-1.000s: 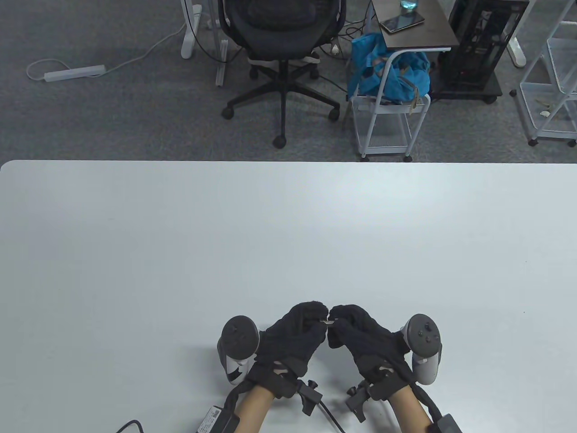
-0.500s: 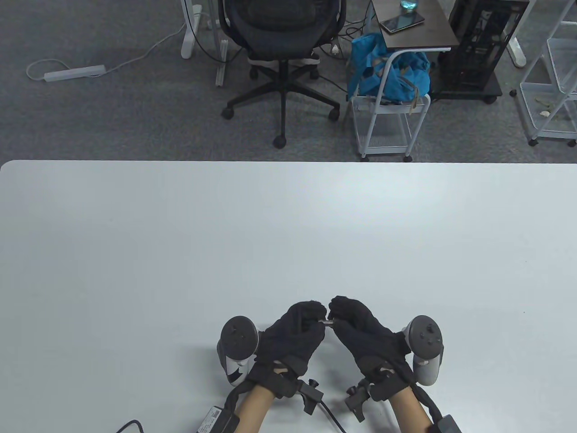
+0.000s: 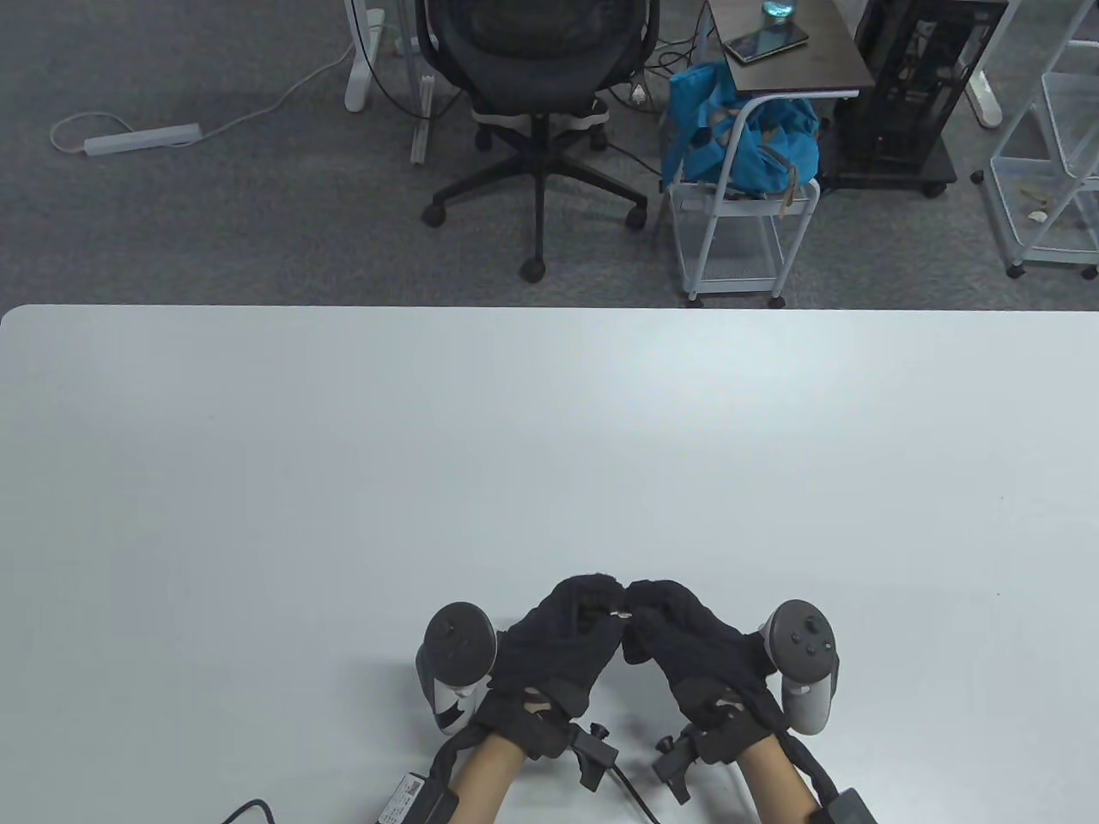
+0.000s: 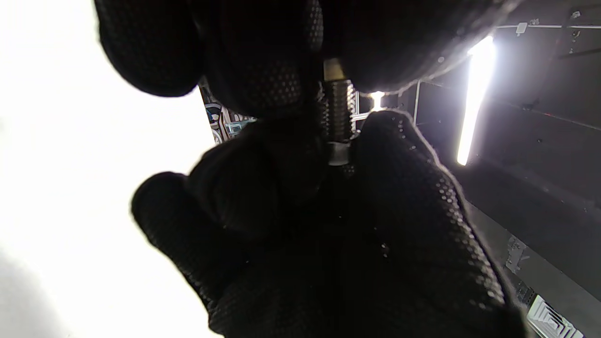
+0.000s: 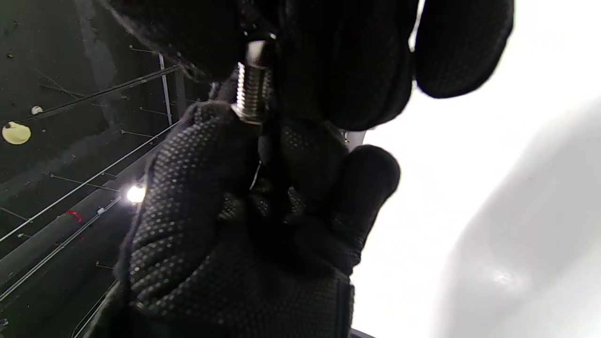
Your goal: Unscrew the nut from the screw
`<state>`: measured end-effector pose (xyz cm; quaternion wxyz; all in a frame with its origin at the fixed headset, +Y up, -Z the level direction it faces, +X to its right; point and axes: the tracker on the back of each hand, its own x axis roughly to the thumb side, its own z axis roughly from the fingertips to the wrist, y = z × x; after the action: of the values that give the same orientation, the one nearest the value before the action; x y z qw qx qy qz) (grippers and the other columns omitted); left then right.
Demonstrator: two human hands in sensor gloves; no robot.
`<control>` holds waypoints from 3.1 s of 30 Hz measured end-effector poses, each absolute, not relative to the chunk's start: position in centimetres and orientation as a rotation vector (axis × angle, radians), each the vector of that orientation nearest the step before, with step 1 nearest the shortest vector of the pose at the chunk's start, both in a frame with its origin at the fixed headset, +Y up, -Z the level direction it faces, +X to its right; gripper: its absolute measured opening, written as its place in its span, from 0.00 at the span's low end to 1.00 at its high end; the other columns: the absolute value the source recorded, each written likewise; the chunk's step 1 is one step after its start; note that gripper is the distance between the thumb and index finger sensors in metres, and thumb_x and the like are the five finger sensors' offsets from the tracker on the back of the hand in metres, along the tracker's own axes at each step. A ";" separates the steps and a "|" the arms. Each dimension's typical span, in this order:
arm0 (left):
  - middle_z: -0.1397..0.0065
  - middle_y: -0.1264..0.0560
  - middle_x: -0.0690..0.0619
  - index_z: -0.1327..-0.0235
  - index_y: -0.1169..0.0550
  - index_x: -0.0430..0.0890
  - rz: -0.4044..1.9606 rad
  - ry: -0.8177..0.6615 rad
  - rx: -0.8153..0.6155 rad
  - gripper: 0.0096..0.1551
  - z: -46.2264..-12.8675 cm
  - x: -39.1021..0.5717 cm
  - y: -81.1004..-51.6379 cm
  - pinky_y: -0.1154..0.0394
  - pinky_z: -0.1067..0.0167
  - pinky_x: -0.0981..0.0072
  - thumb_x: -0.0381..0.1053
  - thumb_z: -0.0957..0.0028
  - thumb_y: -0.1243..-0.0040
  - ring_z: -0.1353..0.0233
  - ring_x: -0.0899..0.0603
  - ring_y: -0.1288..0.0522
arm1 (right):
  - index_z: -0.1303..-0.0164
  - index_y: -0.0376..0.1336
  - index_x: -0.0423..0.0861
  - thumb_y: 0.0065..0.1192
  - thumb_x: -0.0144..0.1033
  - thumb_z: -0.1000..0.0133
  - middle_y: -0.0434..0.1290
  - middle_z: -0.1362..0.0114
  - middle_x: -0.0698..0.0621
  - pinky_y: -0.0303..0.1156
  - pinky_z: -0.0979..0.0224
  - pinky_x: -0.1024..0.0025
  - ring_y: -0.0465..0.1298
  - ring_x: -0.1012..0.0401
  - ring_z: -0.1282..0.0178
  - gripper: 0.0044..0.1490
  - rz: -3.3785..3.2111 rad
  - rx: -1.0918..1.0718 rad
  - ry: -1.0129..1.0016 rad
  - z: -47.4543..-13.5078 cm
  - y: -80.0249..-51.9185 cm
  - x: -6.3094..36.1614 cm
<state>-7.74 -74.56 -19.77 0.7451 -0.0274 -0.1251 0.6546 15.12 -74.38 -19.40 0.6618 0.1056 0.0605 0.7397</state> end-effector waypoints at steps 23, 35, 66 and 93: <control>0.39 0.20 0.43 0.37 0.23 0.51 1.468 -0.248 -0.077 0.26 -19.8 -7.8 -74.6 0.20 0.45 0.42 0.53 0.49 0.33 0.52 0.45 0.17 | 0.27 0.62 0.45 0.65 0.42 0.41 0.74 0.36 0.43 0.71 0.34 0.39 0.77 0.46 0.42 0.32 1.682 0.257 0.083 -19.4 -74.0 15.2; 0.37 0.21 0.43 0.37 0.23 0.52 1.475 -0.261 -0.065 0.26 -19.9 -7.8 -74.6 0.21 0.44 0.41 0.52 0.49 0.33 0.50 0.44 0.17 | 0.28 0.63 0.34 0.51 0.61 0.38 0.79 0.43 0.38 0.73 0.42 0.36 0.80 0.41 0.51 0.46 1.656 0.122 0.177 -19.5 -75.6 15.7; 0.38 0.20 0.43 0.34 0.23 0.50 1.453 -0.271 -0.074 0.28 -19.9 -7.8 -74.8 0.20 0.45 0.41 0.53 0.49 0.31 0.52 0.45 0.16 | 0.31 0.62 0.36 0.56 0.50 0.38 0.79 0.48 0.47 0.75 0.40 0.42 0.81 0.50 0.55 0.36 1.666 0.212 0.171 -19.6 -74.9 15.4; 0.35 0.22 0.43 0.34 0.24 0.52 1.420 -0.296 -0.084 0.27 -20.0 -7.8 -74.9 0.22 0.42 0.39 0.52 0.48 0.33 0.49 0.43 0.18 | 0.33 0.64 0.35 0.56 0.51 0.38 0.79 0.49 0.45 0.75 0.40 0.41 0.81 0.49 0.55 0.36 1.690 0.196 0.170 -19.6 -74.9 15.4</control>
<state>-7.75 -74.90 -19.97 0.7475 -0.0385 -0.1354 0.6491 15.45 -74.89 -19.59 0.6564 0.0867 0.0749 0.7457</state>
